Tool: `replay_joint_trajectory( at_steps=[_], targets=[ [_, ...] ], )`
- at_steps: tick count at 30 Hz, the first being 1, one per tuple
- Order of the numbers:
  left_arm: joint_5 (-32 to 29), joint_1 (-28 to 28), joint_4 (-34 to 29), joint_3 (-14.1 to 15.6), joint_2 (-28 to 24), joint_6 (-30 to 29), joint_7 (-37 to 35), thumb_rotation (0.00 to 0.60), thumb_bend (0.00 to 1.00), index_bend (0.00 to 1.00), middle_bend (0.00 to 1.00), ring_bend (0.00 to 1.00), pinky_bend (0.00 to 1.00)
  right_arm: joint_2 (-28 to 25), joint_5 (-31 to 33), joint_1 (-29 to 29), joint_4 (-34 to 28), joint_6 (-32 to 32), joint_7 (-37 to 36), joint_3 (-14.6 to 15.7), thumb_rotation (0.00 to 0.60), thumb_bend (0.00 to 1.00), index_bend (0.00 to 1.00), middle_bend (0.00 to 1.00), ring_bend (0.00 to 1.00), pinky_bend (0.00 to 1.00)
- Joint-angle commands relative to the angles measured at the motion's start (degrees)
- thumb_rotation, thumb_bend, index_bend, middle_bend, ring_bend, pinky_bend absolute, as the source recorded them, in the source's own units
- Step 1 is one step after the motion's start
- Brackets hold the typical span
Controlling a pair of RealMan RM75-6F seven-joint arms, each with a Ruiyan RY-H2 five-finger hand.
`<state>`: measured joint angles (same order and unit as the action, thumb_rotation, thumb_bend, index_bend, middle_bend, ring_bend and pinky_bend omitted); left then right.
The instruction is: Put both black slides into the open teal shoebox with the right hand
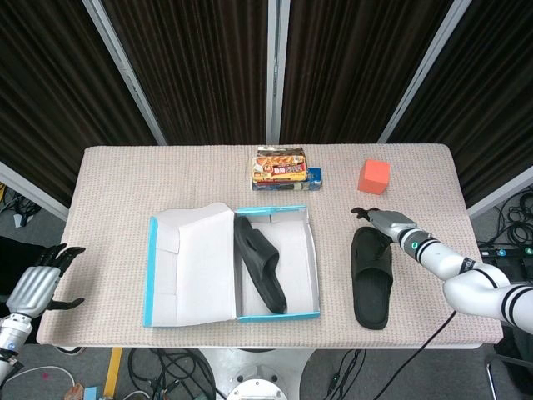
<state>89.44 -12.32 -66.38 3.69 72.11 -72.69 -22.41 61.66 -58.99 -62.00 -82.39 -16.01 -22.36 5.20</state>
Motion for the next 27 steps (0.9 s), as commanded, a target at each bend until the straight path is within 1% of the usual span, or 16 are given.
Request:
replay_joint_trajectory(
  at_steps=[1, 5, 14, 17, 21, 24, 27],
  targets=[
    [-0.07, -0.01, -0.13, 0.0, -0.14, 0.05, -0.13, 0.6, 0.13, 0.1, 0.11, 0.0, 0.04, 1.03, 4.46, -2.56, 0.11, 0.49, 4.4, 3.44, 0.6, 0.0, 0.0, 0.1, 0.0, 0.2],
    [-0.14, -0.12, -0.3, -0.06, -0.26, 0.16, -0.34, 0.6, 0.13, 0.1, 0.11, 0.0, 0.04, 1.68, 8.1, -5.07, -0.48, 0.48, 8.77, 6.87, 0.6, 0.0, 0.0, 0.1, 0.0, 0.2],
    [-0.35, -0.36, -0.6, -0.1, -0.38, 0.64, -0.64, 0.6, 0.13, 0.1, 0.11, 0.0, 0.04, 4.37, 14.67, -9.02, -1.23, -0.51, 14.79, 12.79, 0.6, 0.0, 0.0, 0.09, 0.0, 0.2],
    [-0.5, -0.29, -0.33, -0.04, -0.28, 0.79, -1.04, 0.6, 0.13, 0.1, 0.11, 0.0, 0.04, 5.28, 16.8, -9.88, -1.28, -1.45, 16.07, 14.19, 0.6, 0.0, 0.0, 0.09, 0.0, 0.2],
    [-0.43, -0.26, 0.03, 0.04, -0.15, 0.77, -1.51, 0.6, 0.13, 0.1, 0.11, 0.0, 0.04, 5.99, 18.84, -10.69, -1.7, -2.65, 17.5, 15.33, 0.6, 0.0, 0.0, 0.1, 0.0, 0.2],
    [-0.48, -0.15, 0.33, 0.13, -0.08, 0.8, -1.87, 0.6, 0.13, 0.1, 0.11, 0.0, 0.04, 6.42, 19.98, -11.09, -1.97, -3.88, 18.7, 15.91, 0.6, 0.0, 0.03, 0.11, 0.01, 0.2],
    [-0.48, -0.15, 0.49, 0.16, -0.06, 0.83, -2.2, 0.6, 0.13, 0.1, 0.11, 0.0, 0.04, 6.75, 21.1, -11.36, -2.38, -5.84, 20.27, 16.51, 0.6, 0.0, 0.07, 0.15, 0.05, 0.21]
  ],
)
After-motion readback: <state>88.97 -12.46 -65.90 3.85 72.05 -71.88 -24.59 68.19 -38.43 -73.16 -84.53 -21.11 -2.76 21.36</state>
